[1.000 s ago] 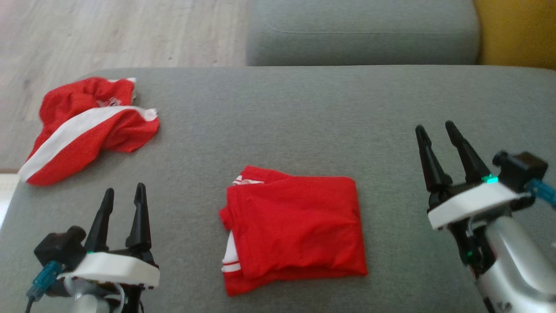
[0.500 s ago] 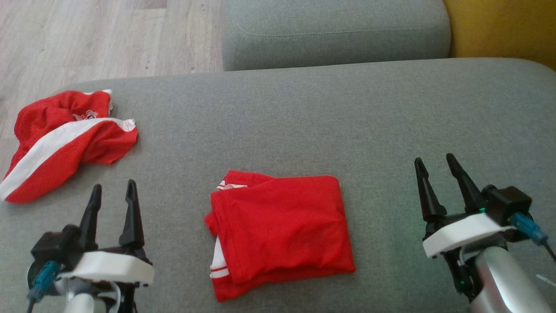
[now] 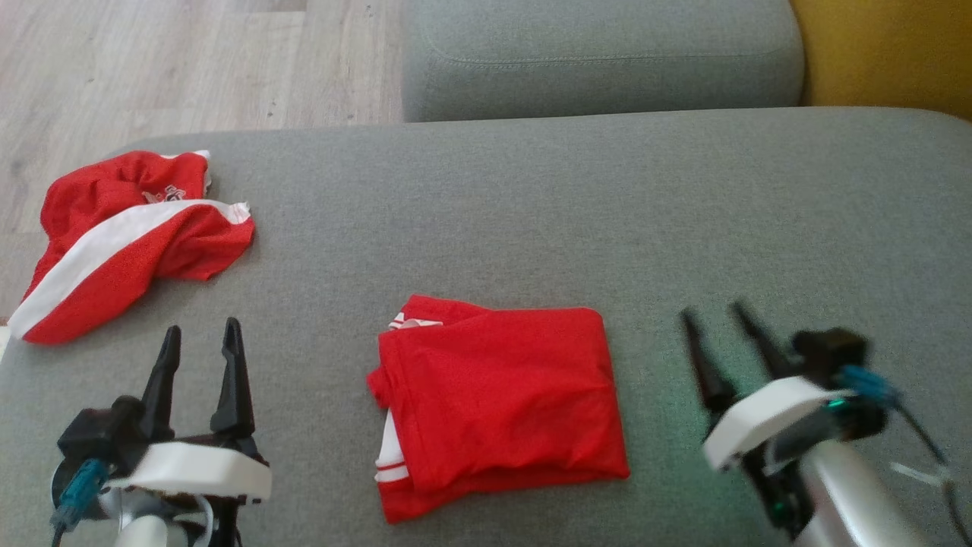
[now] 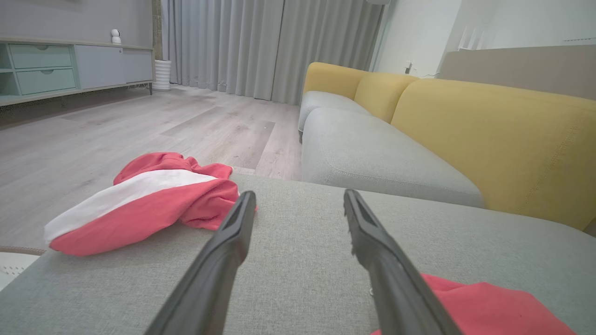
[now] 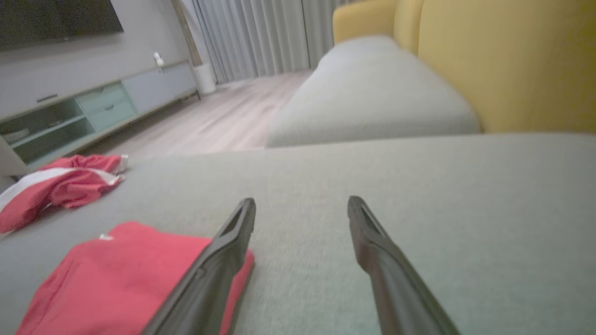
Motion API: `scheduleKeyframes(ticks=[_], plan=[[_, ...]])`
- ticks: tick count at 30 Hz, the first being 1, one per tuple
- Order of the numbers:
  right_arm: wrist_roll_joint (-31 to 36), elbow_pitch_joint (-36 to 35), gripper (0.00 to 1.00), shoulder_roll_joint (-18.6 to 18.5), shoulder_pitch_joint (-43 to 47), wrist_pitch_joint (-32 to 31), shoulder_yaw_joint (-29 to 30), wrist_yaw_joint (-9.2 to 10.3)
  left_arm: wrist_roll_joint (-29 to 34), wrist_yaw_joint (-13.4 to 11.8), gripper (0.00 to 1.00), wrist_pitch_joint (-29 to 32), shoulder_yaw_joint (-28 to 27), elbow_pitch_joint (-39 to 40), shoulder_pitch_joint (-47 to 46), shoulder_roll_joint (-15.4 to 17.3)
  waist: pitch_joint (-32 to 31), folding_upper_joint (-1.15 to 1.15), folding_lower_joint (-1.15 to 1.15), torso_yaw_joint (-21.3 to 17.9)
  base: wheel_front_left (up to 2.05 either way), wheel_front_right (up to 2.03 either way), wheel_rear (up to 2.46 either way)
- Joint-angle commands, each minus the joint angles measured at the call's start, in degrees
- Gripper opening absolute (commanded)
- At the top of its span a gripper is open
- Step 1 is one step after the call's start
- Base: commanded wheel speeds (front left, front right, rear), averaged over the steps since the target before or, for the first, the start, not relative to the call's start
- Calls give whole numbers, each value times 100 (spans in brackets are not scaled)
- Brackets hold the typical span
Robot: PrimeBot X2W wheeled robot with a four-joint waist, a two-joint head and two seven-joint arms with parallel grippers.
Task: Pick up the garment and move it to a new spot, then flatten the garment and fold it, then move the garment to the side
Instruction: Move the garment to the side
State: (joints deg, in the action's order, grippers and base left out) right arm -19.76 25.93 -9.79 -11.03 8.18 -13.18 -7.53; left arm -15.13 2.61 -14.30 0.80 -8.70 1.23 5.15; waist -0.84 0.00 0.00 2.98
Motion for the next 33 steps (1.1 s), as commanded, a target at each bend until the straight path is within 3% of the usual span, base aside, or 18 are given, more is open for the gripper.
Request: scheduleKeyframes(ticks=[1, 10, 20, 24, 25, 26, 27, 28, 33], plan=[[-163, -88, 100, 46, -235, -288, -285, 4, 92, 25, 100, -70, -266, 185, -181, 29, 0, 0, 0, 17, 0, 0, 0], [-1200, 482, 100, 126, -1006, -2168, -1356, 4, 120, 126, 100, -70, -222, 122, -238, -47, 57, 0, 0, 276, 0, 0, 0], [-1399, 1929, 100, 324, -1468, -3180, -1272, 4, 121, 187, 100, -70, -150, -10, -339, -97, 225, 0, 0, 632, 0, 0, 0], [-1541, 2147, 100, 430, -1494, -3478, -1344, 4, 125, 209, 100, -70, -181, -35, -369, -97, 261, 0, 0, 697, 0, 0, 0], [-1604, 2147, 82, 446, -1491, -3513, -1375, 4, 128, 214, 100, -70, -188, -38, -377, -97, 268, 0, 0, 704, 0, 0, 0], [-1604, 2147, 82, 446, -1491, -3513, -1375, 4, 128, 214, 100, -70, -188, -38, -377, -97, 268, 0, 0, 704, 0, 0, 0], [-1668, 2138, 45, 457, -1489, -3533, -1407, 4, 132, 217, 100, -70, -195, -40, -386, -98, 274, 0, 0, 706, 0, 0, 0], [-1716, 2118, 0, 461, -1492, -3530, -1444, 4, 138, 218, 100, -70, -204, -42, -392, -99, 277, 0, 0, 703, 0, 0, 0], [-1755, 1946, 0, 355, -1664, -3004, -1505, 4, 164, 222, 100, -70, -255, -20, -393, -101, 250, 0, 0, 594, 0, 0, 0]])
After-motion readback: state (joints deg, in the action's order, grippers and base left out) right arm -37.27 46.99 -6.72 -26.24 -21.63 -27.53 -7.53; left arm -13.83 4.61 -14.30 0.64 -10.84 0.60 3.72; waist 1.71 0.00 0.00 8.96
